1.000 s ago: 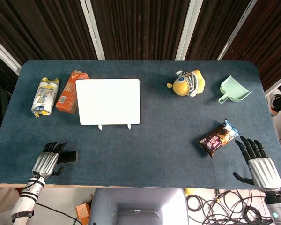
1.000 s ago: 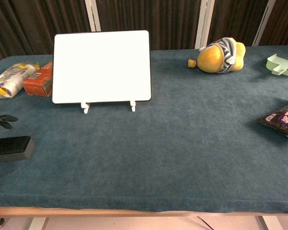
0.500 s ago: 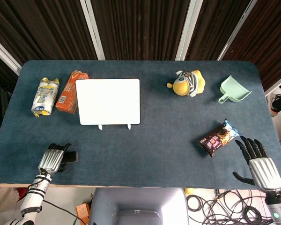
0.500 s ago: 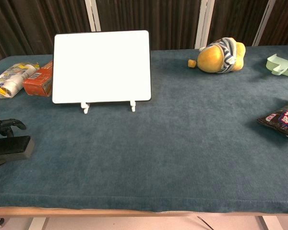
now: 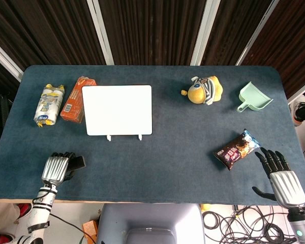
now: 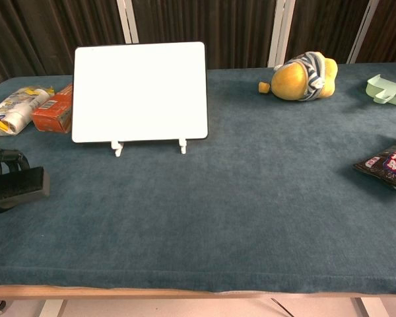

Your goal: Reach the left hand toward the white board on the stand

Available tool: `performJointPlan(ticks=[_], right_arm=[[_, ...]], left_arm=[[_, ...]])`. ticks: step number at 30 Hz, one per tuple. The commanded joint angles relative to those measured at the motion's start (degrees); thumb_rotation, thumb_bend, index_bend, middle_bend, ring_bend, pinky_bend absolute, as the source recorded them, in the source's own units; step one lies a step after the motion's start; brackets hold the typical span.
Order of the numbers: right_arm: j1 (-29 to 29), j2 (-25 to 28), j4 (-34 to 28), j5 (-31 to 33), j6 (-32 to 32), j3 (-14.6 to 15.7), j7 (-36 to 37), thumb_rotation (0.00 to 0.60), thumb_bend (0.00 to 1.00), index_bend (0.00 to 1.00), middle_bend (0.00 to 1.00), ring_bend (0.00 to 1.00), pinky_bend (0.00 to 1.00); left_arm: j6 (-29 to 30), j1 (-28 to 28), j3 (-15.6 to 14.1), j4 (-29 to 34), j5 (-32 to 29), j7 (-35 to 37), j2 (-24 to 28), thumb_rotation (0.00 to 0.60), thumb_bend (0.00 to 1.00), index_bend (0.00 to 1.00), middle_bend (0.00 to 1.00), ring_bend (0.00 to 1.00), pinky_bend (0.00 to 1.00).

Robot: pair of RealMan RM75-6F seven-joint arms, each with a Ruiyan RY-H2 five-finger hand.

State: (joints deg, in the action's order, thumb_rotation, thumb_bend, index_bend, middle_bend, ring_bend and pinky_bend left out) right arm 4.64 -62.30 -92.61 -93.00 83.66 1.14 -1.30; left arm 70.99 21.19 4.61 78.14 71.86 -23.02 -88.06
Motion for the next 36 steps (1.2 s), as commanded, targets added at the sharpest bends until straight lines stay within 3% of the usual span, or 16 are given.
performJointPlan(ticks=[1,4,7,12,15,24,32,36], right_arm=[[-0.02,-0.01,-0.02,-0.02,0.03,0.01,-0.05,0.6,0.08,0.0,0.0,0.0,0.0],[-0.12,0.0,-0.11,0.01,0.19,0.0,-0.02,0.6,0.08,0.0,0.0,0.0,0.0],[0.04,-0.02,-0.17,0.07,0.05,-0.13,0.12,0.6,0.08,0.0,0.0,0.0,0.0],[0.37,0.29,-0.02,0.43,-0.55,-0.26,1.12,0.6,0.08,0.0,0.0,0.0,0.0],[0.49,0.59,0.18,0.9,-0.71,-0.5,2.01,0.6,0.08,0.0,0.0,0.0,0.0],[0.33,1.36,0.49,1.4,-0.54,-0.62,4.09,0.6,0.08,0.0,0.0,0.0,0.0],[0.38,1.63,0.63,1.71,-0.74,-0.72,4.85,0.6,0.08,0.0,0.0,0.0,0.0],[0.41,1.7,0.61,1.62,-0.77,-0.67,5.04,0.6,0.08,0.0,0.0,0.0,0.0]], left_arm=[[2.69,-0.17,0.88,-2.06,2.53,2.62,-1.44,0.6,0.41,0.75,0.89,0.7,0.45],[7.77,1.14,3.41,-5.76,6.91,6.9,-4.31,0.6,0.45,0.77,0.93,0.72,0.47],[11.56,8.37,9.22,-17.76,11.89,11.34,-12.7,0.6,0.46,0.77,0.94,0.72,0.47],[9.23,18.66,15.41,-35.81,11.09,16.15,-21.9,0.6,0.46,0.77,0.94,0.72,0.47],[6.51,22.99,17.53,-43.73,9.19,17.79,-25.37,0.6,0.46,0.77,0.94,0.72,0.46],[0.62,31.37,18.77,-63.78,5.83,19.92,-33.95,0.6,0.46,0.77,0.94,0.72,0.46],[-4.13,34.63,18.51,-69.58,3.64,18.6,-37.47,0.6,0.46,0.77,0.92,0.72,0.46],[-5.1,35.57,18.2,-70.75,2.95,16.89,-38.21,0.6,0.45,0.71,0.87,0.69,0.45]])
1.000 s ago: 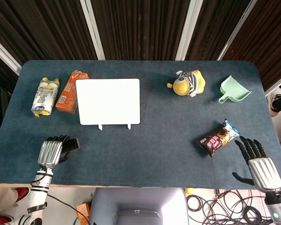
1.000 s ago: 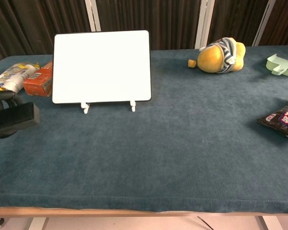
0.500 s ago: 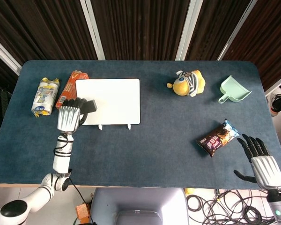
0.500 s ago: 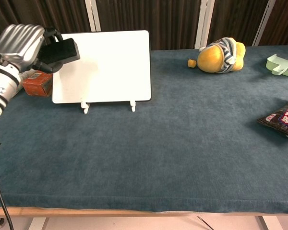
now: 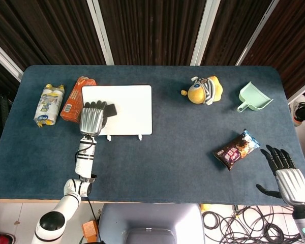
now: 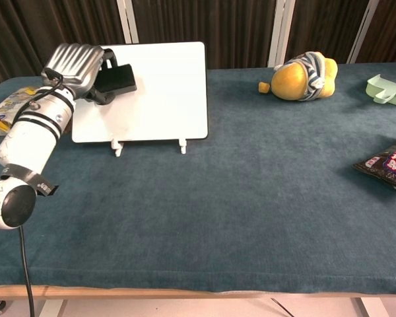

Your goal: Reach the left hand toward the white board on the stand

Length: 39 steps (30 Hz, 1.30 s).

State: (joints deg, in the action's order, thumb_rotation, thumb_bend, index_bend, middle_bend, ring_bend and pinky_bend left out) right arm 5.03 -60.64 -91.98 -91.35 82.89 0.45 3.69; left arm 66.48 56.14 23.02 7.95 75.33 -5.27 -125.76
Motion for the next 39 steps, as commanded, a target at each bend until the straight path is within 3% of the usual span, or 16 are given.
performJointPlan(ticks=[1,7,12,17,28,33,39], right_arm=[[0.01,0.07,-0.01,-0.08,-0.02,0.04,0.11,0.6,0.08,0.0,0.0,0.0,0.0],[0.07,0.22,-0.01,-0.34,0.16,0.0,0.69,0.6,0.08,0.0,0.0,0.0,0.0],[0.16,0.24,0.02,-0.35,-0.02,0.04,0.68,0.6,0.08,0.0,0.0,0.0,0.0],[-0.11,0.31,0.05,-0.26,0.41,0.01,0.76,0.6,0.08,0.0,0.0,0.0,0.0],[-0.36,0.39,0.14,-0.54,1.03,-0.02,1.12,0.6,0.08,0.0,0.0,0.0,0.0],[-0.42,0.4,0.15,-0.65,1.23,-0.03,1.28,0.6,0.08,0.0,0.0,0.0,0.0],[-0.57,0.5,0.26,-0.96,1.66,0.0,1.61,0.6,0.08,0.0,0.0,0.0,0.0]], left_arm=[[-0.82,0.79,-0.18,-0.78,-0.83,-1.21,-0.65,0.6,0.45,0.69,0.86,0.69,0.44],[-2.86,1.23,0.23,-1.38,-2.65,-3.4,-1.13,0.6,0.4,0.47,0.7,0.56,0.36],[-3.25,1.48,0.14,-1.81,-3.46,-4.41,-1.21,0.6,0.38,0.38,0.64,0.5,0.33],[-4.31,1.44,-0.04,-1.54,-4.16,-4.42,-1.09,0.6,0.32,0.24,0.51,0.38,0.28],[-4.35,1.08,-1.09,-1.08,-4.58,-3.49,-0.84,0.6,0.24,0.15,0.41,0.29,0.24],[-4.38,1.05,-1.48,-1.01,-4.71,-3.75,-0.9,0.47,0.2,0.1,0.34,0.21,0.2],[-3.62,1.0,-2.13,-0.57,-4.57,-3.61,-0.91,0.427,0.19,0.04,0.18,0.03,0.11]])
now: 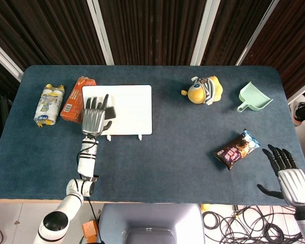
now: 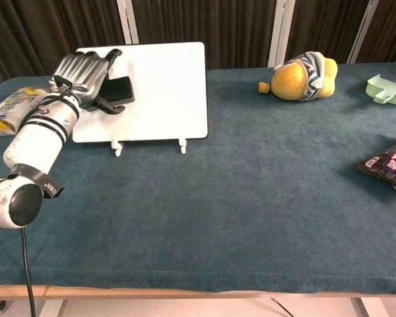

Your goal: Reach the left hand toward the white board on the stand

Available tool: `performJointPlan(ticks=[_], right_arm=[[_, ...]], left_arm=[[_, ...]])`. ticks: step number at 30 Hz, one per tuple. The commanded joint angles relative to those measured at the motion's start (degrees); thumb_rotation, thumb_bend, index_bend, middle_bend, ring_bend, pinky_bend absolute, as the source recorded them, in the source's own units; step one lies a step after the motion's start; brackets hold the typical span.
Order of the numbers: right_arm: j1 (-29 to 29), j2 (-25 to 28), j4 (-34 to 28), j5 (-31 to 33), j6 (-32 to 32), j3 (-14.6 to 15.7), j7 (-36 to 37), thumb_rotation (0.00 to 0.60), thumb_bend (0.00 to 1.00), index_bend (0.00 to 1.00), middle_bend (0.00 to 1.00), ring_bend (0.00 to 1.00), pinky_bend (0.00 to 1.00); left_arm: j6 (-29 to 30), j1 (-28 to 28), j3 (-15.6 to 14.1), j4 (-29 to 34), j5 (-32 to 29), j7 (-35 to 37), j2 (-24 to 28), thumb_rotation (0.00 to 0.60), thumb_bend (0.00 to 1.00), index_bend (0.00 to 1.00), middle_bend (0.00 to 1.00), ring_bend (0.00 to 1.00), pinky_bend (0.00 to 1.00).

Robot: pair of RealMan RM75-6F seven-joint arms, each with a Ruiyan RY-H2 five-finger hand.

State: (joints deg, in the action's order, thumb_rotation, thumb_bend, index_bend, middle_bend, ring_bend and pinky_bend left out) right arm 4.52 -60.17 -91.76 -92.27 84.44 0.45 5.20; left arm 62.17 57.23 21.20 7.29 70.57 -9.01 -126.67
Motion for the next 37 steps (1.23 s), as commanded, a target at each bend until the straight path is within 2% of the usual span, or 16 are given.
performJointPlan(ticks=[1,5,10,12,14,15,17,18,19,20,22,24,26,30,37], right_arm=[[-0.12,0.07,0.09,-0.07,0.25,-0.01,0.2,0.6,0.08,0.0,0.0,0.0,0.0],[-0.33,0.13,0.32,-0.22,0.7,-0.01,0.4,0.6,0.08,0.0,0.0,0.0,0.0],[-0.49,-0.01,0.23,-0.4,0.92,0.08,-0.02,0.6,0.08,0.0,0.0,0.0,0.0],[-0.58,-0.07,0.21,-0.65,1.14,0.17,-0.16,0.6,0.08,0.0,0.0,0.0,0.0],[-0.68,-0.1,0.21,-0.88,1.22,0.32,-0.47,0.6,0.08,0.0,0.0,0.0,0.0],[-0.7,-0.15,0.19,-0.9,1.21,0.36,-0.61,0.6,0.08,0.0,0.0,0.0,0.0],[-0.67,-0.25,0.09,-0.77,0.88,0.45,-1.09,0.6,0.08,0.0,0.0,0.0,0.0],[-0.64,-0.28,0.01,-0.58,0.57,0.49,-1.39,0.6,0.08,0.0,0.0,0.0,0.0],[-0.57,-0.3,-0.19,-0.29,0.06,0.58,-1.98,0.6,0.08,0.0,0.0,0.0,0.0],[-0.51,-0.4,-0.4,0.0,-0.26,0.55,-2.49,0.6,0.08,0.0,0.0,0.0,0.0],[-0.31,-0.89,-0.81,0.69,-1.08,0.44,-4.32,0.6,0.08,0.0,0.0,0.0,0.0],[-0.09,-1.4,-1.2,0.98,-1.69,0.39,-5.68,0.6,0.08,0.0,0.0,0.0,0.0],[0.0,-1.99,-1.52,1.26,-1.93,0.26,-7.45,0.6,0.08,0.0,0.0,0.0,0.0],[-0.06,-2.6,-1.95,1.74,-1.71,-0.11,-9.05,0.6,0.08,0.0,0.0,0.0,0.0],[0.19,-2.81,-1.67,2.71,-2.23,-0.57,-9.24,0.6,0.08,0.0,0.0,0.0,0.0]], left_arm=[[1.38,-0.24,-0.63,0.22,0.45,0.28,0.01,0.426,0.19,0.03,0.16,0.02,0.11],[6.15,-1.68,-2.12,0.98,1.83,1.04,0.51,0.424,0.19,0.03,0.13,0.01,0.11],[13.31,-6.35,-4.75,4.74,4.15,2.2,3.03,0.428,0.18,0.02,0.09,0.0,0.11],[17.45,-9.87,-6.55,8.52,5.72,3.34,5.06,0.43,0.18,0.01,0.08,0.0,0.12],[22.3,-16.18,-10.54,16.36,8.77,4.13,9.92,0.449,0.18,0.0,0.08,0.0,0.12],[24.39,-19.42,-12.18,21.4,9.7,2.84,12.91,0.47,0.19,0.0,0.08,0.01,0.11],[25.97,-27.99,-17.34,40.91,10.66,-2.33,24.0,0.52,0.19,0.0,0.06,0.01,0.07],[24.91,-31.63,-19.91,52.98,9.59,-6.28,30.82,0.56,0.2,0.0,0.03,0.0,0.04],[23.11,-35.38,-23.58,70.55,7.47,-11.0,41.0,0.588,0.2,0.0,0.01,0.0,0.01],[22.38,-37.16,-25.87,81.5,6.12,-12.82,47.78,0.597,0.21,0.0,0.0,0.0,0.01],[22.77,-40.3,-30.03,93.23,5.89,-12.02,57.29,0.6,0.22,0.0,0.0,0.0,0.01],[24.9,-43.07,-31.83,94.29,7.49,-8.32,59.68,0.6,0.22,0.0,0.0,0.0,0.01],[27.4,-45.72,-32.57,92.37,9.04,-6.18,59.74,0.6,0.23,0.0,0.0,0.0,0.01],[29.18,-47.83,-31.44,90.76,9.28,-7.89,58.69,0.6,0.24,0.0,0.0,0.0,0.01],[27.33,-48.69,-29.4,90.5,8.63,-9.03,58.52,0.6,0.24,0.0,0.0,0.0,0.01]])
